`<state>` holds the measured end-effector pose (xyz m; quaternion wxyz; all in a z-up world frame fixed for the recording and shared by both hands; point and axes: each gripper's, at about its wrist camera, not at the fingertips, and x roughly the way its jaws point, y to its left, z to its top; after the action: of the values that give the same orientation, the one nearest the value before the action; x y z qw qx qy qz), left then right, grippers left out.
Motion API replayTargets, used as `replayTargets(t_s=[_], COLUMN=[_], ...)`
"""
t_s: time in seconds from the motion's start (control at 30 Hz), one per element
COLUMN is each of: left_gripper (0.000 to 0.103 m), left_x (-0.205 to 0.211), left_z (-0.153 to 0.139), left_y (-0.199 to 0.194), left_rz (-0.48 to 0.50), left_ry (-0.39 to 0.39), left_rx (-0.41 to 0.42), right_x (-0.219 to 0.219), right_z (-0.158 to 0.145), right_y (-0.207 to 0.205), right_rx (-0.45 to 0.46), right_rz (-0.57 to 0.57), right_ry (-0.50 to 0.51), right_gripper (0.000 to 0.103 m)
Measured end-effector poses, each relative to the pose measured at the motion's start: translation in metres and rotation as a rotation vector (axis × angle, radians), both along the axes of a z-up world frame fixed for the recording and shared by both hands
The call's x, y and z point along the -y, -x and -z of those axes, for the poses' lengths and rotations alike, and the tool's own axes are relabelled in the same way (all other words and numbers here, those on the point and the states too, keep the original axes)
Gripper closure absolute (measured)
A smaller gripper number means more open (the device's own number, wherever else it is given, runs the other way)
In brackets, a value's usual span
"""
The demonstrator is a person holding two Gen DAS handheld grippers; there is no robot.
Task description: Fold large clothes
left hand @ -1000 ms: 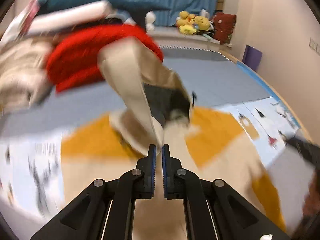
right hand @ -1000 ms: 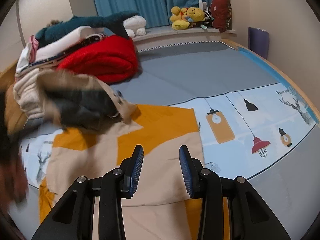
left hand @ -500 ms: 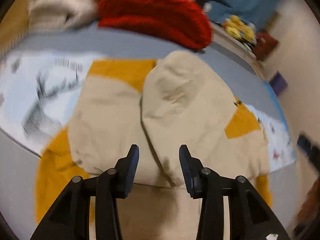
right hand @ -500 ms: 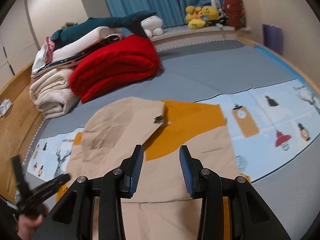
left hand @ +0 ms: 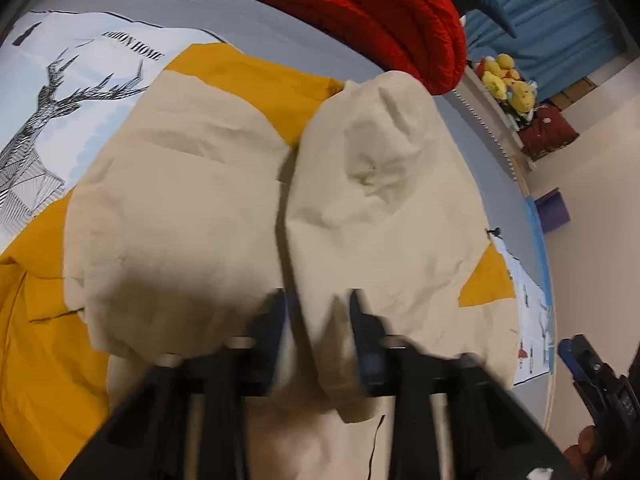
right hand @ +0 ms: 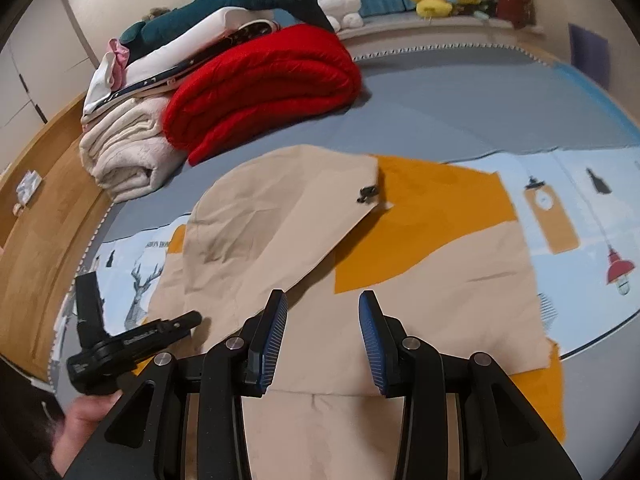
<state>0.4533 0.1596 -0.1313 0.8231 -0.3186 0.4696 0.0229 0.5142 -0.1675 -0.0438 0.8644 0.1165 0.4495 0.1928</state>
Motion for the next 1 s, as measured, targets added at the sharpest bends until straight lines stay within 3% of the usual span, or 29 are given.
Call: replayTargets(t_s=[0.13,0.27,0.3,0.33,0.4,0.5,0.57,0.73,0.87,1.0], left_gripper=[0.102,0.103,0.103,0.103,0.103,0.103,0.103,0.103,0.103,0.1], left_x=[-0.001,0.015,0.033,0.046,0.083,0.121,0.141,0.151,0.154,0.132], left_z=[-0.02,-0.08,-0.102,-0.112,-0.118,-0.091,-0.059,-0.007,-0.004,-0.03], left_y=[0.003,0.015,0.02,0.024,0.031,0.032,0.027,0.016,0.018,0.018], left_rz=[0.018,0.057,0.129,0.186,0.403,0.605,0.685,0.648,0.661,0.624], left_ry=[-0.015,-0.197,-0.297,-0.346,-0.361,-0.309,-0.28,-0.224,-0.245,-0.161], left_rx=[0.082,0.264,0.344,0.386,0.425,0.342,0.212,-0.001,-0.038,0.031], right_x=[0.002,0.008,0.01,0.013,0.019,0.028,0.031,0.028,0.011,-0.001], right_z=[0.005,0.005,0.005,0.004,0.003,0.003,0.004,0.016,0.034,0.055], right_y=[-0.004,-0.006,-0.007,-0.007,-0.009,-0.012,-0.015,-0.026,-0.034,-0.039], right_rx=[-0.018,-0.015,-0.013,-0.013,-0.009,-0.005,-0.015,-0.078,-0.151,-0.21], right_rz=[0.01,0.021,0.027,0.032,0.048,0.074,0.08,0.074,0.03,0.033], right_ry=[-0.028,-0.053,-0.07,-0.086,-0.116,-0.156,-0.187,-0.247,-0.238,-0.197], right_gripper=[0.064,0.064,0.064,0.064,0.064,0.063,0.061,0.055,0.053,0.053])
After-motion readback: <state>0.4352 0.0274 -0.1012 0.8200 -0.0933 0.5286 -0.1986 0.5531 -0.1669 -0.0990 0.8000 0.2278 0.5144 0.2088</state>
